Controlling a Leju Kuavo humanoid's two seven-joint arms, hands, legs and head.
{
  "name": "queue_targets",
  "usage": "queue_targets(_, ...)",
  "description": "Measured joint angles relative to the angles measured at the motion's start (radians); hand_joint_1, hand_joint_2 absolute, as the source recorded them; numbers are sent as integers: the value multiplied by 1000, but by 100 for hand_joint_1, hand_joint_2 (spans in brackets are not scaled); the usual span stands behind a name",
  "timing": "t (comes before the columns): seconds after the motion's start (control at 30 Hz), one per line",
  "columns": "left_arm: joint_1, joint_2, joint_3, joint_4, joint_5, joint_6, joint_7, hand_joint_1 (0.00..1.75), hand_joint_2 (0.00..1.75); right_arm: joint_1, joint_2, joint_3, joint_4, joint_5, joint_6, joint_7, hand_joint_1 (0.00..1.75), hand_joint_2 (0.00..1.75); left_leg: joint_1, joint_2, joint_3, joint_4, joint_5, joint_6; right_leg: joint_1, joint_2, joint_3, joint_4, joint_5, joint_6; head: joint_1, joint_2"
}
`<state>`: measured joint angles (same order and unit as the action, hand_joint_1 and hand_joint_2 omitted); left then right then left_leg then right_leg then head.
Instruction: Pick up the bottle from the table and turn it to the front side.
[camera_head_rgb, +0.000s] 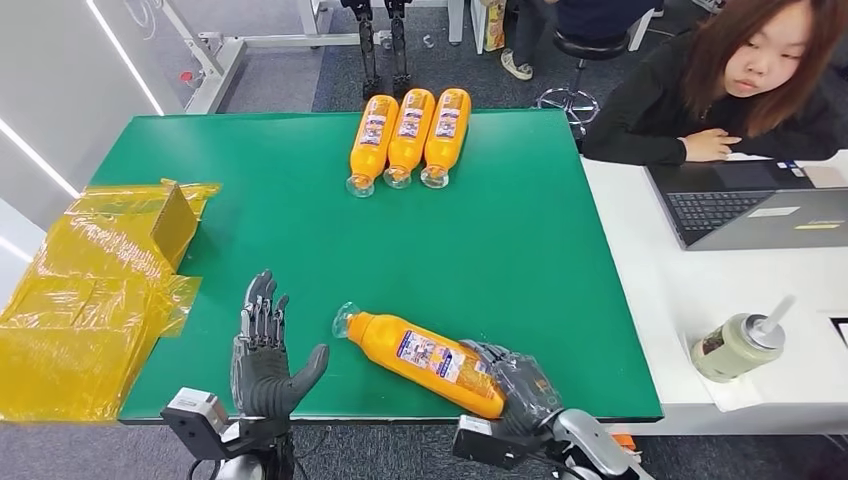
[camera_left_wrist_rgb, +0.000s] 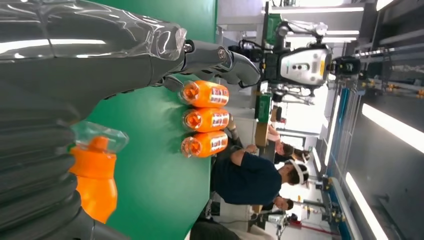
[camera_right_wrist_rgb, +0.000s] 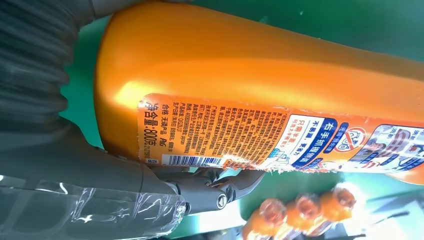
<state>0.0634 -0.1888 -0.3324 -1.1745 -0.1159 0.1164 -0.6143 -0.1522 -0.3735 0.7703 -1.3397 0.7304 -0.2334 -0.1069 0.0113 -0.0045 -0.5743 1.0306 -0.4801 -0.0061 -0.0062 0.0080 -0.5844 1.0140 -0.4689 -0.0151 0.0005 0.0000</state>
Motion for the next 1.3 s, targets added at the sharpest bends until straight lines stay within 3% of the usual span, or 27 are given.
queue_targets(0.2, -14, -1, -7, 13, -17, -9, 2, 0, 175, 108, 50, -57, -122, 103, -31, 18, 175, 175, 0, 1, -1, -1, 0, 0, 0, 1, -2, 0, 0, 0, 0, 0)
queue_targets(0.5, -17, -8, -5, 17, -22, -13, 7, 0, 175, 114, 161, -107, -166, 136, -30, 7, 175, 175, 0, 1, -1, -1, 1, -1, 0, 1, -2, 1, 0, 0, 0, 0)
queue_targets(0.6, -24, -9, 2, 18, 18, -56, 18, 0, 175, 120, 186, -122, -174, 151, -33, 5, 175, 175, 0, 1, -2, -1, 0, -1, 0, 1, -2, 0, 0, 0, 0, 0)
queue_targets(0.87, -66, -8, 60, 39, 228, -290, 55, 0, 175, 151, 254, -165, -204, 210, -20, 18, 175, 175, 0, 0, -2, -1, 0, -1, 0, 0, -2, 1, 0, 0, 0, 0)
queue_targets(1.3, -106, 0, 122, 107, 238, -297, 71, 0, 175, 186, 314, -200, -253, 245, -9, 6, 175, 175, 0, 1, -2, -1, 1, -1, 0, 0, -2, 0, 0, 0, 0, 0)
